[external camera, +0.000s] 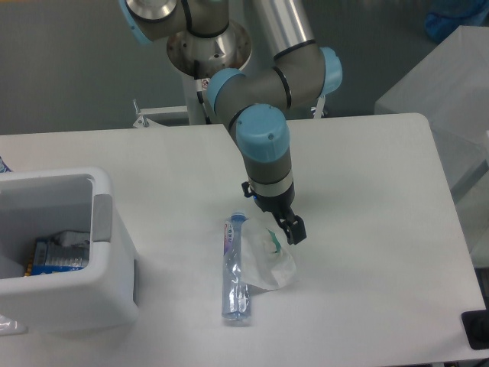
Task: Place the trash in the trash can
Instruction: 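Close the gripper on the clear plastic bag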
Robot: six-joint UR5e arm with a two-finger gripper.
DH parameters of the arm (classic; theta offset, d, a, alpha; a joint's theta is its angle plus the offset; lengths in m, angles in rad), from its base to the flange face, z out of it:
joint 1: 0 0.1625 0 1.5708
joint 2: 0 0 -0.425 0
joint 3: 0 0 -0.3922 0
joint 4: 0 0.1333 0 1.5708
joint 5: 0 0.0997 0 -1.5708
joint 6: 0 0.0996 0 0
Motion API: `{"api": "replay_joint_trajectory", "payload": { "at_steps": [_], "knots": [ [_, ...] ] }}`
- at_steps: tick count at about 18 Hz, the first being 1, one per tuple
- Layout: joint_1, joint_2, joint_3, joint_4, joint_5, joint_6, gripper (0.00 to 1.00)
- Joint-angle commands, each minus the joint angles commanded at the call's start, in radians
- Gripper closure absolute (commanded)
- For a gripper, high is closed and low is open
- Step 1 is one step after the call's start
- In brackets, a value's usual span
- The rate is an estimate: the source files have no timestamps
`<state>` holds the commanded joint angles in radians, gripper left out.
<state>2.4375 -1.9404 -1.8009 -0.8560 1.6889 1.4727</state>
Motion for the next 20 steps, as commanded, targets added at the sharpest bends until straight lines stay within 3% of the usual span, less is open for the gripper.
{"api": "replay_joint_trajectory", "payload": {
  "at_steps": [3, 9, 13, 20],
  "knots": [
    [-0.018, -0.032, 0.012, 0.006, 0.0, -0.021, 0.0],
    [-0.022, -0.037, 0.023, 0.009, -0.002, -0.074, 0.05],
    [-0.022, -0.035, 0.031, 0.008, -0.002, -0.1, 0.31],
    [-0.023, -0.032, 0.04, 0.006, -0.009, -0.124, 0.88]
  ]
}}
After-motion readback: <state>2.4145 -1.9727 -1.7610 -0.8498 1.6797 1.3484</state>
